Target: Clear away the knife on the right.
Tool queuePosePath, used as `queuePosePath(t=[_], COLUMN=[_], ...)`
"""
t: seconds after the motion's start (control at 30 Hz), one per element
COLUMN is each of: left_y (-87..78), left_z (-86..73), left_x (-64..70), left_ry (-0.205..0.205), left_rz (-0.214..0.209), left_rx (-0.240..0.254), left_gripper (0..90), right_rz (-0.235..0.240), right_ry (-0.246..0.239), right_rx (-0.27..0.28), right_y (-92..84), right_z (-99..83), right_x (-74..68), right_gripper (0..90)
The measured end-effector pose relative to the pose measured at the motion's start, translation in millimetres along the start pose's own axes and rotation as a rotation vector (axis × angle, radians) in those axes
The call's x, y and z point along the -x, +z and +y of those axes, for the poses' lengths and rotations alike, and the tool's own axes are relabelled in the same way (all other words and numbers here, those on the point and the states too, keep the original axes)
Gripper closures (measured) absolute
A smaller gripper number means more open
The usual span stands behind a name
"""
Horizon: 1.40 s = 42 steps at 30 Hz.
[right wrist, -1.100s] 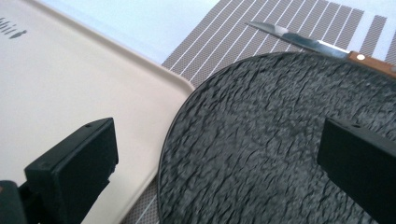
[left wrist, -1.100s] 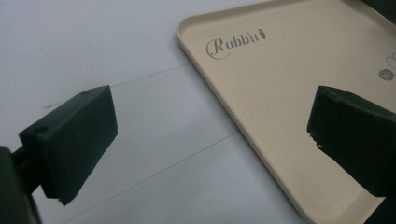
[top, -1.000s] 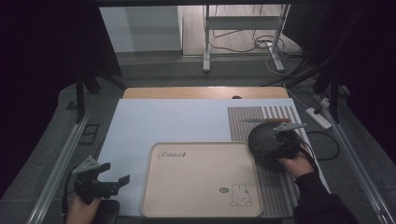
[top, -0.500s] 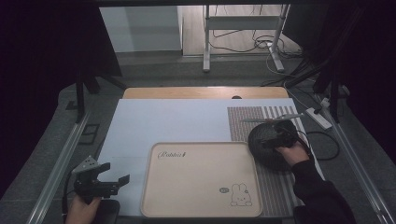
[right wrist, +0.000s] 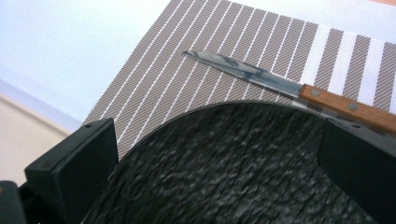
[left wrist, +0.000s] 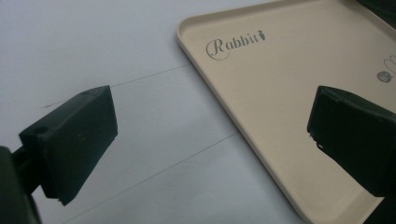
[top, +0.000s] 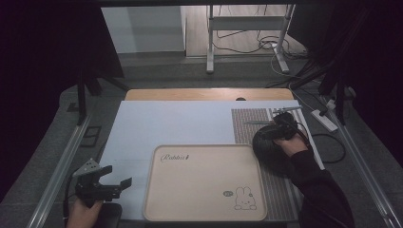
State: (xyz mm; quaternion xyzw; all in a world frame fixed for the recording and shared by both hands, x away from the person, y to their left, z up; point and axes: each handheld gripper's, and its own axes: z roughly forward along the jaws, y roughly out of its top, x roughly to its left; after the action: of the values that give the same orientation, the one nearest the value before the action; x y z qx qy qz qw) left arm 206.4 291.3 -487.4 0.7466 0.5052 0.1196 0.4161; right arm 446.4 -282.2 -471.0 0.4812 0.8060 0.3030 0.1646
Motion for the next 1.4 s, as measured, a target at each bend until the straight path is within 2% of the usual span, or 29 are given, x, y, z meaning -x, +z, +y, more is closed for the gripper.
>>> queuePosePath(t=[0.5, 0.77, 1.1, 1.27, 1.4], left_y=[0.0, 0.0, 0.5, 0.6, 0.8], left_z=[0.0, 0.0, 0.3, 0.3, 0.4], left_x=[-0.4, -0.7, -0.6, -0.7, -0.7], left_ry=[-0.003, -0.005, -0.005, -0.004, -0.003], left_rz=[-0.001, -0.002, -0.002, -0.003, -0.004], left_rx=[-0.001, -0.001, -0.004, -0.005, -0.007], left_gripper=[1.9, 1.9, 2.0, 2.1, 2.3], right_rz=[-0.032, -0.037, -0.055, -0.08, -0.089], right_ry=[0.006, 0.028, 0.026, 0.02, 0.022], right_rx=[-0.062, -0.075, -0.096, -0.1, -0.096], right_y=[20.3, 31.0, 46.2, 50.6, 50.7], right_z=[16.4, 27.0, 37.5, 40.2, 42.3], right_x=[20.8, 33.4, 45.6, 52.4, 60.0], right_gripper=[0.0, 0.0, 0.0, 9.6, 27.7])
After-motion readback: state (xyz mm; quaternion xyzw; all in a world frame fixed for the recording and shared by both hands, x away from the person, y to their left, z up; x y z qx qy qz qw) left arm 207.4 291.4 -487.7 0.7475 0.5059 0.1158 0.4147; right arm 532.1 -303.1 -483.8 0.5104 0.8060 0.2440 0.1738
